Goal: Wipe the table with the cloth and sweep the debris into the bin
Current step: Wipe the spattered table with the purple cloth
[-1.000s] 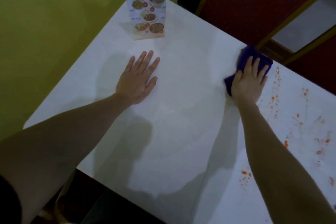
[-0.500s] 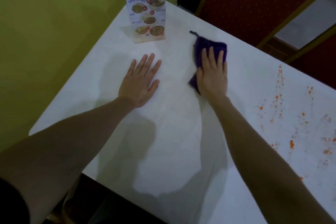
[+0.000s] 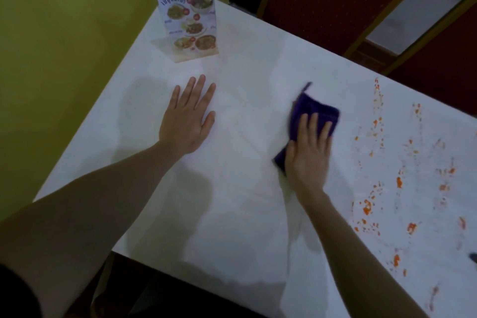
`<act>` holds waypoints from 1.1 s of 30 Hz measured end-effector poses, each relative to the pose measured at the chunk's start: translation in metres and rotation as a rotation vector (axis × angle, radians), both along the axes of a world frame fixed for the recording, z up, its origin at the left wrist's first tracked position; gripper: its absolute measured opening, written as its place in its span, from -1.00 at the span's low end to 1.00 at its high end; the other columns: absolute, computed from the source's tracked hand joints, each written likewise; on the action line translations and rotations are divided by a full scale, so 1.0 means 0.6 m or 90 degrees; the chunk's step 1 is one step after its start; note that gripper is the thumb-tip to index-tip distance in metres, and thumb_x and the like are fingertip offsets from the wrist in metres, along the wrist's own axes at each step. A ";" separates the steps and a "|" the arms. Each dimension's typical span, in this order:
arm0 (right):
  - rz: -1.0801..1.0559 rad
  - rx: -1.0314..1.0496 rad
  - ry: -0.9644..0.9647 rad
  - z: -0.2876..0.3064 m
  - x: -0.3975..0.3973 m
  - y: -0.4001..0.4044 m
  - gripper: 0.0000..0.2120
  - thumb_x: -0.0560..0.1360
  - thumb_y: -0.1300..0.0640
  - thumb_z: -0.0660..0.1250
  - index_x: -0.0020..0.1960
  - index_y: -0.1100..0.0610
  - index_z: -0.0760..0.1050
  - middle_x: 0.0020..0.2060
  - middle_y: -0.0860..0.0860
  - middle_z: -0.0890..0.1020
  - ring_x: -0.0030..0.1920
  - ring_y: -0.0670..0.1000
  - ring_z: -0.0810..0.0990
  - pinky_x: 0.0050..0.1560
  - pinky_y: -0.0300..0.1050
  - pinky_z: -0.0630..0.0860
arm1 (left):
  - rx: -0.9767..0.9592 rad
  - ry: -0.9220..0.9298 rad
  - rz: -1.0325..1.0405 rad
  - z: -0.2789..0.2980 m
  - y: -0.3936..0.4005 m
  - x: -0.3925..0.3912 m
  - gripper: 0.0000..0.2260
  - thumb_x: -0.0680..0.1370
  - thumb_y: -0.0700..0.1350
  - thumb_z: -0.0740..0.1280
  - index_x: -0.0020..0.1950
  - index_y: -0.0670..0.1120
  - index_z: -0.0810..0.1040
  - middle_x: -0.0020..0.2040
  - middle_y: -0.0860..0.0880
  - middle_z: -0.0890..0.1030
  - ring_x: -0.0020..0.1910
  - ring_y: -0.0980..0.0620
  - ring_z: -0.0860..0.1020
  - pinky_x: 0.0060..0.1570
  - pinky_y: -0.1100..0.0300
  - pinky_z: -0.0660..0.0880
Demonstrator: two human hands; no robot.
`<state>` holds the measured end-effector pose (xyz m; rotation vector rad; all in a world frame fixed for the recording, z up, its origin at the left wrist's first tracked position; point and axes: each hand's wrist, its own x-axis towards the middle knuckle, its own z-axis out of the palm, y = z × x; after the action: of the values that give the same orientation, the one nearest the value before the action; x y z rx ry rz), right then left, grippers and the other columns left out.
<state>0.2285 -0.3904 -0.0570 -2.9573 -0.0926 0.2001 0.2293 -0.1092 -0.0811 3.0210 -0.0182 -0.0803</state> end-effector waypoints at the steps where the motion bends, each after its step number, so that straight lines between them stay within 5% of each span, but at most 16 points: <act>1: 0.045 0.002 0.004 -0.001 -0.015 0.026 -0.39 0.59 0.06 0.10 0.60 0.14 0.04 0.58 0.13 0.07 0.56 0.27 -0.09 0.55 0.13 -0.11 | 0.002 0.000 0.002 0.000 0.000 0.000 -0.45 0.64 0.12 -0.09 0.62 -0.04 0.04 0.63 -0.10 0.05 0.60 -0.10 0.02 0.55 -0.11 -0.01; 7: 0.194 0.005 0.010 0.000 0.078 0.118 -0.44 0.64 0.04 0.01 0.61 0.08 -0.02 0.59 0.05 0.04 0.58 0.18 -0.11 0.56 0.12 -0.11 | 0.008 0.003 0.000 -0.005 -0.001 -0.001 -0.45 0.65 0.13 -0.10 0.62 -0.01 -0.01 0.63 -0.08 0.02 0.61 -0.08 -0.01 0.56 -0.10 -0.03; 13: 0.028 0.011 0.003 0.000 0.202 0.007 -0.43 0.64 0.05 0.01 0.61 0.06 -0.03 0.59 0.07 0.02 0.58 0.18 -0.12 0.56 0.11 -0.10 | 0.004 -0.005 -0.005 -0.006 0.001 -0.001 -0.45 0.65 0.13 -0.10 0.62 -0.02 0.02 0.63 -0.08 0.03 0.61 -0.09 0.00 0.56 -0.09 -0.04; 20: -0.090 0.018 -0.006 0.004 0.060 -0.074 -0.44 0.65 0.10 0.04 0.61 0.12 -0.02 0.59 0.11 0.02 0.57 0.22 -0.13 0.55 0.15 -0.10 | -0.010 -0.017 -0.010 -0.007 0.002 -0.003 -0.45 0.65 0.13 -0.10 0.62 -0.02 0.02 0.63 -0.09 0.02 0.61 -0.09 0.01 0.56 -0.09 -0.04; 26: 0.070 0.025 0.011 0.001 -0.110 0.057 -0.40 0.59 0.07 0.09 0.59 0.14 0.05 0.58 0.11 0.08 0.57 0.25 -0.08 0.55 0.16 -0.08 | -0.002 -0.015 -0.011 -0.011 0.002 -0.002 -0.45 0.65 0.12 -0.11 0.62 -0.03 -0.02 0.63 -0.10 0.02 0.61 -0.10 0.01 0.56 -0.11 -0.03; 29: 0.168 0.024 0.013 -0.005 -0.095 0.111 -0.43 0.63 0.06 0.04 0.60 0.11 0.00 0.59 0.08 0.04 0.58 0.19 -0.13 0.56 0.15 -0.13 | -0.009 -0.020 -0.016 -0.012 0.003 -0.003 -0.45 0.66 0.11 -0.10 0.62 -0.04 -0.01 0.63 -0.11 0.02 0.60 -0.11 0.01 0.56 -0.12 -0.04; 33: 0.127 0.019 0.013 -0.001 -0.019 0.082 -0.42 0.61 0.07 0.06 0.60 0.07 0.02 0.59 0.06 0.05 0.58 0.17 -0.09 0.55 0.11 -0.09 | -0.025 -0.016 -0.026 -0.012 0.006 -0.002 -0.46 0.66 0.09 -0.07 0.62 -0.04 0.00 0.63 -0.11 0.02 0.61 -0.12 0.00 0.55 -0.12 -0.08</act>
<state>0.2168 -0.3414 -0.0579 -2.9125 -0.3860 0.2529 0.2280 -0.1054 -0.0884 2.9833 -0.0830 -0.0460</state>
